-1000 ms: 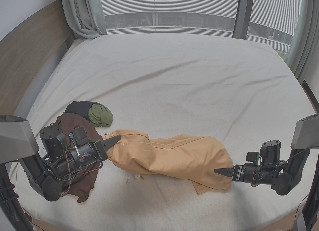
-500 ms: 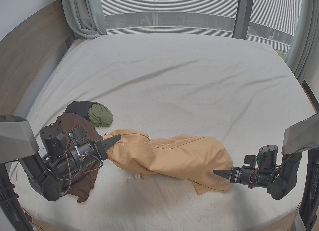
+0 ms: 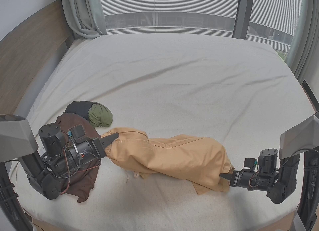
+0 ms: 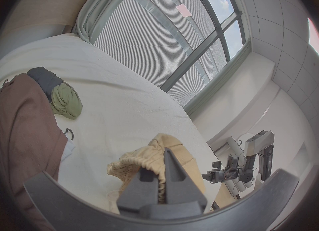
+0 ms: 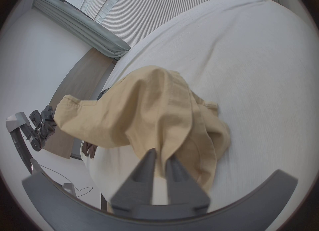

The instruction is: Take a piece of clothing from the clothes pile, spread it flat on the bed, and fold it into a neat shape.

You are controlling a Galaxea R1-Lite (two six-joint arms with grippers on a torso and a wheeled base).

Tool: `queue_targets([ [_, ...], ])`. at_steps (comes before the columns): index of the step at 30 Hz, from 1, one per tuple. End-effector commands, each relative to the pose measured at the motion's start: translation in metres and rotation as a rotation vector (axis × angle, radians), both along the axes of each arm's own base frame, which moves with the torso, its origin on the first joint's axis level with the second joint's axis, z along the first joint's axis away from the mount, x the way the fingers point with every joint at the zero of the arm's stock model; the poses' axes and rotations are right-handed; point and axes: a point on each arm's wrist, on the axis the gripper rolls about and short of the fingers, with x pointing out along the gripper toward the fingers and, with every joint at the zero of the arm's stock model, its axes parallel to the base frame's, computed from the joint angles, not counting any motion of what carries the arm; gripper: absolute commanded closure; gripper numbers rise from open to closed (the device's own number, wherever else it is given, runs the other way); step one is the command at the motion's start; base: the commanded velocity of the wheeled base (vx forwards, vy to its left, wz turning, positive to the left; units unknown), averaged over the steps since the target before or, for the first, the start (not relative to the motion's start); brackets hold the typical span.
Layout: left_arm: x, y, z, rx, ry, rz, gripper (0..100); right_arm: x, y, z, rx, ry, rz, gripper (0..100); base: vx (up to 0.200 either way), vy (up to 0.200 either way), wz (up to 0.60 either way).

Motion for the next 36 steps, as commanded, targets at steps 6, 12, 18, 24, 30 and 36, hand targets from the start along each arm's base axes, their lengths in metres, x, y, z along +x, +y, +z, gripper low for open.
queue_targets([
  [6,0.012,0.012,-0.001,-0.003,-0.013,0.05,100,-0.034,0.015,0.007,-0.018,0.059,0.105,100,0.0,0.0,0.0],
  [12,0.016,0.012,0.0,-0.002,-0.023,0.081,100,-0.054,0.013,-0.001,-0.058,0.131,0.184,100,0.0,0.0,0.0],
  [18,0.015,0.011,-0.002,0.001,-0.018,0.081,100,-0.056,0.011,-0.013,-0.102,0.154,0.215,100,0.0,0.0,0.0],
  [24,0.015,0.011,-0.002,0.001,-0.02,0.079,100,-0.051,0.012,-0.013,-0.097,0.134,0.21,100,0.0,0.0,0.0],
  [30,0.015,0.01,-0.002,0.002,-0.019,0.078,100,-0.029,0.007,-0.002,-0.048,0.04,0.163,0,0.0,0.0,0.0],
  [36,0.014,0.01,-0.002,0.002,-0.018,0.076,100,-0.003,0.004,0.016,0.054,-0.039,0.061,0,0.0,0.0,0.0],
])
